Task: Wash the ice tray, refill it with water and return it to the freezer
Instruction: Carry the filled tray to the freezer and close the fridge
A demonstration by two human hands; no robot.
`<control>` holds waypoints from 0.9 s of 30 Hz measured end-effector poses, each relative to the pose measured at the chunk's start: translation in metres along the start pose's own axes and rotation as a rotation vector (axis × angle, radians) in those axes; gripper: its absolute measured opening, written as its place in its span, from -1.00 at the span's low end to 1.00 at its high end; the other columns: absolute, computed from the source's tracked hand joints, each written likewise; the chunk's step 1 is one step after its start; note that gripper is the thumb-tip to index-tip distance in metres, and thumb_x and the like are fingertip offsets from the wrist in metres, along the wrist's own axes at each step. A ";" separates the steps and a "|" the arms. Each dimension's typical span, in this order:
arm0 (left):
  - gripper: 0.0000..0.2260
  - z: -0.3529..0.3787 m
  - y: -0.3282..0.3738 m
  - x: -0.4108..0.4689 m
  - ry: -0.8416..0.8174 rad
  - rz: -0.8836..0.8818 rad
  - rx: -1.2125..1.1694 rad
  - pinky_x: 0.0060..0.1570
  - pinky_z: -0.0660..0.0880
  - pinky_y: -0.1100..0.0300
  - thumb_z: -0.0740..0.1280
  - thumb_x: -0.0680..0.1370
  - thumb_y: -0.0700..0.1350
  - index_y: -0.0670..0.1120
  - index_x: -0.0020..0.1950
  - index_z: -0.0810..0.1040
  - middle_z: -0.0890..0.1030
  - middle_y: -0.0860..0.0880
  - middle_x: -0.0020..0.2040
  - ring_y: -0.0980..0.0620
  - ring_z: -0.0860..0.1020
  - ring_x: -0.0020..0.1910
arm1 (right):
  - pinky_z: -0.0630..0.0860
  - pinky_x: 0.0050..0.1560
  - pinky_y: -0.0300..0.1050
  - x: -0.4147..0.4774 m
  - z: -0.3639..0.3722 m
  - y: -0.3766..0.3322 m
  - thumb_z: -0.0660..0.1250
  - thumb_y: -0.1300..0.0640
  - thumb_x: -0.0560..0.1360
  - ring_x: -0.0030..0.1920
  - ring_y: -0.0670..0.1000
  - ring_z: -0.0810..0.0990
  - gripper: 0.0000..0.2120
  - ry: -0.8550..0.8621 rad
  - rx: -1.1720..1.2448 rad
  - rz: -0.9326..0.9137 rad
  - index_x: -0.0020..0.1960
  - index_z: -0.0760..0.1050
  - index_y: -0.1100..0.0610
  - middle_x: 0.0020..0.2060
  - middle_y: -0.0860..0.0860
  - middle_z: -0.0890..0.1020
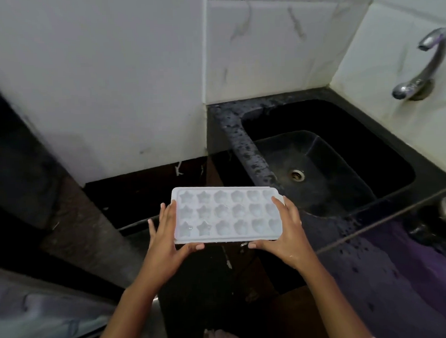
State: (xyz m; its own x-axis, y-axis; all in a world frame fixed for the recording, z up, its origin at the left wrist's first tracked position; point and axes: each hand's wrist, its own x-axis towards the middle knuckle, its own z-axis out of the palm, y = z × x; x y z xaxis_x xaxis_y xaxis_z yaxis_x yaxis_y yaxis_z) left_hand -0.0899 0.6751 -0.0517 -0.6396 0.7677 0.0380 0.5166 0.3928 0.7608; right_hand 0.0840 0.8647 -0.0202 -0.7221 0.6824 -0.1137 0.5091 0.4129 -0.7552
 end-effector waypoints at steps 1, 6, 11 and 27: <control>0.05 -0.004 -0.004 -0.007 0.021 -0.016 -0.005 0.29 -0.47 0.40 0.08 0.15 0.62 0.11 0.45 -0.17 -0.11 0.19 0.46 0.20 -0.26 0.46 | 0.14 0.36 -0.08 0.000 0.006 -0.005 0.61 0.02 0.16 0.42 -0.06 0.02 0.07 -0.015 -0.001 -0.021 0.47 0.03 -0.08 0.44 -0.19 -0.04; 0.02 -0.023 -0.023 -0.050 0.111 -0.096 -0.037 0.30 -0.41 0.45 0.10 0.18 0.60 0.11 0.45 -0.19 -0.15 0.22 0.46 0.23 -0.29 0.46 | 0.18 0.39 -0.09 -0.005 0.035 -0.026 0.61 0.02 0.15 0.39 -0.09 0.07 0.07 -0.109 -0.016 -0.123 0.47 0.04 -0.05 0.44 -0.12 -0.01; 0.00 -0.040 -0.038 -0.104 0.207 -0.182 -0.082 0.31 -0.36 0.50 0.12 0.20 0.58 0.15 0.45 -0.21 -0.18 0.34 0.43 0.37 -0.31 0.42 | 0.19 0.38 -0.05 -0.020 0.066 -0.047 0.62 0.00 0.13 0.44 -0.04 0.06 0.10 -0.225 -0.035 -0.175 0.48 0.03 -0.03 0.46 -0.10 -0.03; -0.12 -0.084 -0.079 -0.273 0.563 -0.448 -0.129 0.28 -0.30 0.56 0.26 0.28 0.35 0.21 0.42 -0.19 -0.18 0.40 0.39 0.39 -0.29 0.41 | 0.12 0.40 -0.04 -0.080 0.183 -0.120 0.60 -0.03 0.14 0.46 -0.01 0.00 0.05 -0.544 -0.093 -0.469 0.47 0.08 -0.04 0.47 -0.08 -0.05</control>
State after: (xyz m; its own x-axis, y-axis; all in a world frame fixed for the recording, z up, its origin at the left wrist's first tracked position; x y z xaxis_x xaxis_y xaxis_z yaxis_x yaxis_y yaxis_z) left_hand -0.0040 0.3923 -0.0678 -0.9876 0.1569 0.0061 0.0877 0.5189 0.8503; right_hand -0.0049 0.6503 -0.0383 -0.9928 0.0342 -0.1146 0.1089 0.6550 -0.7477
